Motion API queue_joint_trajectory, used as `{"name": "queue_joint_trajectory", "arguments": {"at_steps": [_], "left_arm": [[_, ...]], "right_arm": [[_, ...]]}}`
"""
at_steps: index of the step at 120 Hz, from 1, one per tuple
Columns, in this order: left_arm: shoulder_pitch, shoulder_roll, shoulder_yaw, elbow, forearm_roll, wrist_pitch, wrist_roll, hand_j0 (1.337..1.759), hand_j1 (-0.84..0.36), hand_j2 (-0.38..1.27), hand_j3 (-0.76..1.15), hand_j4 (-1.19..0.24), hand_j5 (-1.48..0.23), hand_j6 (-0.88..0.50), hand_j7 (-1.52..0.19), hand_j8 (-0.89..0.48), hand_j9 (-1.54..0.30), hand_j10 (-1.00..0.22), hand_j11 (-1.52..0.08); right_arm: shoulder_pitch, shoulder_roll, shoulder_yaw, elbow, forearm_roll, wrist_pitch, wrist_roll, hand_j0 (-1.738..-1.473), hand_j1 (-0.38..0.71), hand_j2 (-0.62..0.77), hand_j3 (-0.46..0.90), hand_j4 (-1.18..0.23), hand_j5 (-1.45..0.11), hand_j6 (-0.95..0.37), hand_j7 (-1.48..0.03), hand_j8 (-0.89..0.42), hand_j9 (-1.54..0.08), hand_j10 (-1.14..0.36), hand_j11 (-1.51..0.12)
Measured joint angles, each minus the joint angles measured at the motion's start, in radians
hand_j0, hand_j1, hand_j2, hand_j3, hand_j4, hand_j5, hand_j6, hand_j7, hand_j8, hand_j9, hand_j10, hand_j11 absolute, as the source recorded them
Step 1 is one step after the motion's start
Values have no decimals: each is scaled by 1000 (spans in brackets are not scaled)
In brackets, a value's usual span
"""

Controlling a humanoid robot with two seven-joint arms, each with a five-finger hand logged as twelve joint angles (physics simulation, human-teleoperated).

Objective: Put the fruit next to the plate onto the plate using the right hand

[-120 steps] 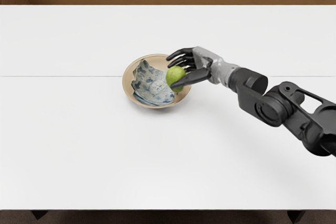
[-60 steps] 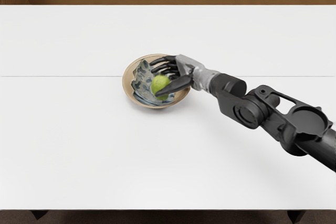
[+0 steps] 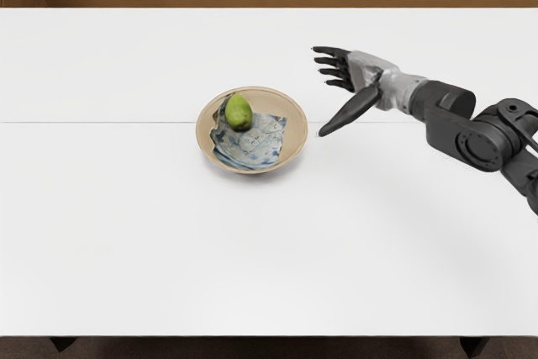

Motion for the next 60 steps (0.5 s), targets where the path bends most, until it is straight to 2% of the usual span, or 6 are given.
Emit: {"name": "queue_joint_trajectory", "arguments": {"at_steps": [29,43,60], "left_arm": [[-10,0,0,0,3,-1,0,1658,349,0,0,0,0,0,0,0,0,0,0],[-12,0,0,0,4,0,1,1658,349,0,0,0,0,0,0,0,0,0,0],[-15,0,0,0,5,1,1,1658,349,0,0,0,0,0,0,0,0,0,0]], "right_arm": [[0,-220,11,-1,167,378,0,-1658,-322,1,0,-25,-32,-26,-32,-24,-32,-25,-32],[-8,-318,8,-4,250,441,0,-1658,-329,0,0,-19,-25,-20,-25,-19,-24,-19,-24],[-21,-355,7,-7,281,464,0,-1658,-333,0,0,-16,-20,-16,-20,-15,-20,-15,-20]]}}
